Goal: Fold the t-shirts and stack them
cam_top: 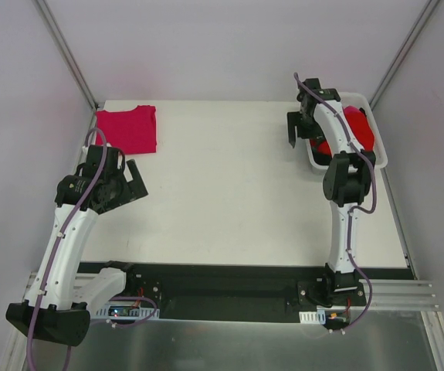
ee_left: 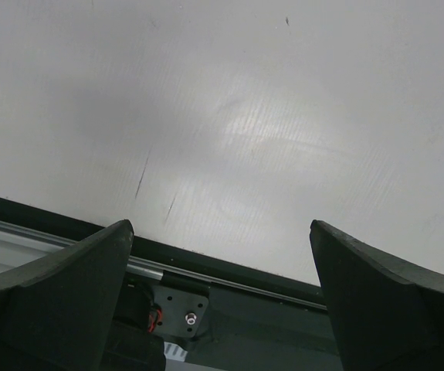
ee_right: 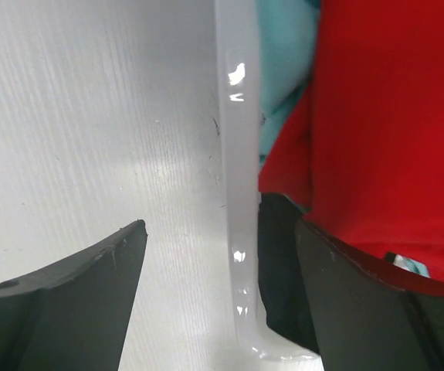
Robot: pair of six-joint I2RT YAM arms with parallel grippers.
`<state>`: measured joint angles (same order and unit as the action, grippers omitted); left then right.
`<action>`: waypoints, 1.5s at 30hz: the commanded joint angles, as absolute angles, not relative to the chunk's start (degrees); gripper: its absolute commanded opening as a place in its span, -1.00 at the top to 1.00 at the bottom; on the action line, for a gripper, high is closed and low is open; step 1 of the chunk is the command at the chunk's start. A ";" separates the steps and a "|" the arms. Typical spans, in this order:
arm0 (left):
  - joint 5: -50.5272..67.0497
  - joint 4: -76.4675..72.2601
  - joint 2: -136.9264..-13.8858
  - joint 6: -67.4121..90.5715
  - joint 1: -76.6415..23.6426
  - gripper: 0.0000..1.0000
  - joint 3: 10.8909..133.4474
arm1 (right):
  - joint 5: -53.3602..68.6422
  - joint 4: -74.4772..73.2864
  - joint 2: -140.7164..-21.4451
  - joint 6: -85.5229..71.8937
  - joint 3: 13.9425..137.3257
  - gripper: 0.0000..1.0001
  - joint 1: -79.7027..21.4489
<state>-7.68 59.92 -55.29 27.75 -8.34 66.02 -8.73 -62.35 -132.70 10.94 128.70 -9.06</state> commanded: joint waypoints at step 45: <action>-6.85 59.15 -54.93 30.41 -12.30 -0.98 65.39 | -20.13 -57.57 -122.61 6.94 122.17 0.99 2.64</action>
